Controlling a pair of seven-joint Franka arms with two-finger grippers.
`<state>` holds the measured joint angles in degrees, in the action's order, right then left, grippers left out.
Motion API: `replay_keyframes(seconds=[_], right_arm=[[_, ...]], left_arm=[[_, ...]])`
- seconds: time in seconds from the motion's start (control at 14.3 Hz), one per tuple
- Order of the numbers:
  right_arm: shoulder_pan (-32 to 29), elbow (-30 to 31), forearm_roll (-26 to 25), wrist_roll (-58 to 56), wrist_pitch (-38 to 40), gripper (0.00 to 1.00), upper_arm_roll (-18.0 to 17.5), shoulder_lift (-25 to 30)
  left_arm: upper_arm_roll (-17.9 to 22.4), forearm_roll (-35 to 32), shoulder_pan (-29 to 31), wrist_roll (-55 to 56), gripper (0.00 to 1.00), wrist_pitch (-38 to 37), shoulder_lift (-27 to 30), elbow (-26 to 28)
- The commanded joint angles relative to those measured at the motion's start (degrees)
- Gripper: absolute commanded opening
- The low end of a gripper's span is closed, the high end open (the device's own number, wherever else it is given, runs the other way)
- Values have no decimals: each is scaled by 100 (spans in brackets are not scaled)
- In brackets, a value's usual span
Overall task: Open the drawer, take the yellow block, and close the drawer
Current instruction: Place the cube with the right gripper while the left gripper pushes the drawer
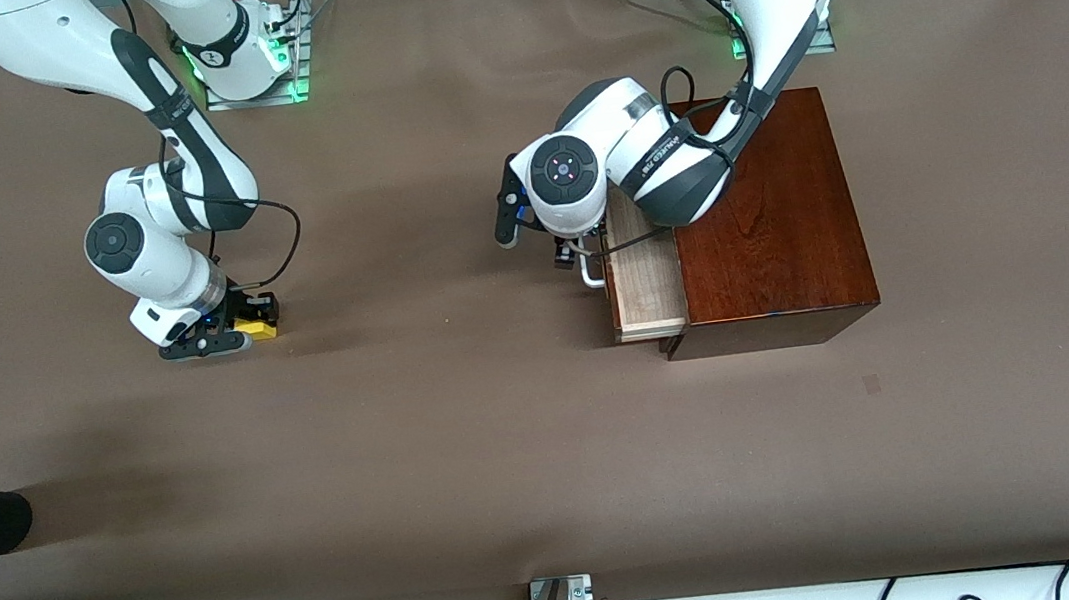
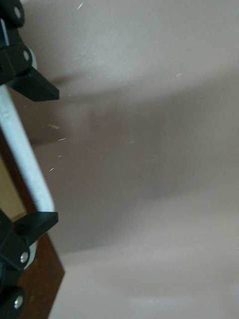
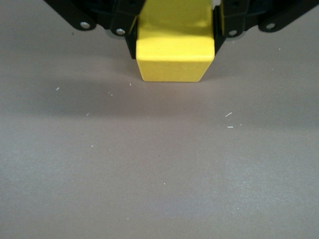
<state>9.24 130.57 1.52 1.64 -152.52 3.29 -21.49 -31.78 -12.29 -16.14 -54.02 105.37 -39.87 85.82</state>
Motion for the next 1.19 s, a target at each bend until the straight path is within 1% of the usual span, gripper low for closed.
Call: replay_keyframes(seconds=[0.0, 0.07, 0.14, 0.21, 0.35, 0.49, 0.56, 0.63, 0.77, 0.91, 0.98, 1.05, 1.12], right_arm=[[-19, 56, 85, -14, -155, 14, -21, -66], [-19, 47, 76, -58, -129, 59, -21, -22], [-19, 30, 68, -76, -120, 92, -21, 48], [-19, 12, 41, -76, -111, 100, -30, 188], [-28, -58, 24, -76, 90, 100, -30, 539], [-37, -189, -3, -94, 292, 100, -30, 865], [-28, -382, -29, -111, 633, 100, -48, 1014], [-37, -732, -116, -137, 1193, 100, -56, 1129], [-37, -1706, -135, -155, 2546, 100, -100, 1191], [-37, -2559, -135, -173, 3540, 100, -196, 1235], [-133, -2833, -135, -173, 3980, 100, -284, 1340], [-290, -3062, -135, -155, 4411, 100, -476, 1471], [-344, -3264, -143, -173, 4755, 100, -574, 1568]], left_arm=[[111, -160, 119, -144, 100, -375, 128, 75], [129, -160, 128, -144, 100, -525, 137, 58], [146, -160, 163, -135, 100, -631, 181, 49], [146, -160, 207, -135, 100, -701, 216, 49], [155, -169, 330, -135, 100, -877, 260, 31], [138, -318, 409, -135, 100, -1044, 321, 31], [146, -318, 418, -126, 100, -1140, 374, 31], [146, -318, 445, -135, 100, -1202, 392, 31], [129, -318, 541, -126, 100, -1221, 418, 31], [129, -309, 550, -126, 100, -1221, 427, 31], [129, -309, 550, -117, 100, -1221, 427, 14], [129, -292, 550, -74, 100, -1221, 436, 5], [111, -240, 542, -65, 100, -1221, 462, -134]])
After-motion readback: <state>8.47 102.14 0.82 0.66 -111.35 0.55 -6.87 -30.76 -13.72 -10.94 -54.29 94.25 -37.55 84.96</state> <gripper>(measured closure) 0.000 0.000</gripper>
